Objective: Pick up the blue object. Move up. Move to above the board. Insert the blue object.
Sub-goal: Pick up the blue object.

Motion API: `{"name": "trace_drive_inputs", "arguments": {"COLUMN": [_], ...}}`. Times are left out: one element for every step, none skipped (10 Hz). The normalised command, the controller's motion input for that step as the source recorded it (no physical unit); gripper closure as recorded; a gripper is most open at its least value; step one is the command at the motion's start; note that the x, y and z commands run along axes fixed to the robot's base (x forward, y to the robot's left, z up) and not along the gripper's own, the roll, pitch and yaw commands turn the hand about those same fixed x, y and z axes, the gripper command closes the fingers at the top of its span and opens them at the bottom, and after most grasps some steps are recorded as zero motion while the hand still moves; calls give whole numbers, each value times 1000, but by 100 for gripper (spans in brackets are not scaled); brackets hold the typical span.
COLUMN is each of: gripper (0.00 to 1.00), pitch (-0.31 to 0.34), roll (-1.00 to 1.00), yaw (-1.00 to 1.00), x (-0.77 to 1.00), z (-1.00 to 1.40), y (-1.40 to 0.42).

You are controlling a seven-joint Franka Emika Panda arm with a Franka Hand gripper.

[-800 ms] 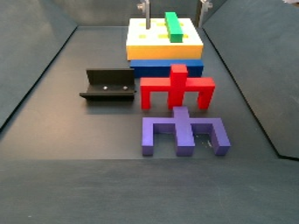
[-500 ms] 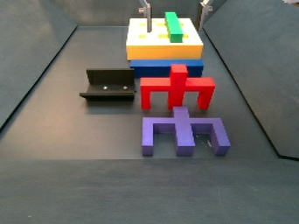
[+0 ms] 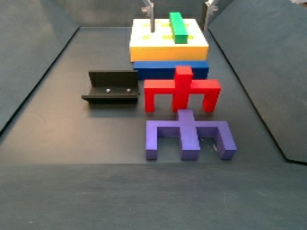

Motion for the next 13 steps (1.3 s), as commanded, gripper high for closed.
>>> {"name": "trace_drive_inputs", "arguments": {"gripper": [0, 0, 0, 0, 0, 0, 0, 0, 0, 0, 0, 0, 0], "pitch": [0, 0, 0, -81, -256, -277, -276, -270, -307, -284, -103, -47, -46], "roll": [0, 0, 0, -134, -320, -314, -286, -237, -133, -84, 0, 0, 0], "yaw": [-160, -151, -177, -486, -743, -829, -851, -886, -860, -814, -797, -789, -809], "x": [57, 66, 94, 106, 0, -34, -34, -34, -77, -74, 0, 0, 0], "z": [0, 0, 0, -29, -14, -54, -71, -129, -334, -380, -309, -331, -337], "y": [0, 0, -31, -217, -109, -34, -43, -60, -189, -286, -411, -451, -434]}}
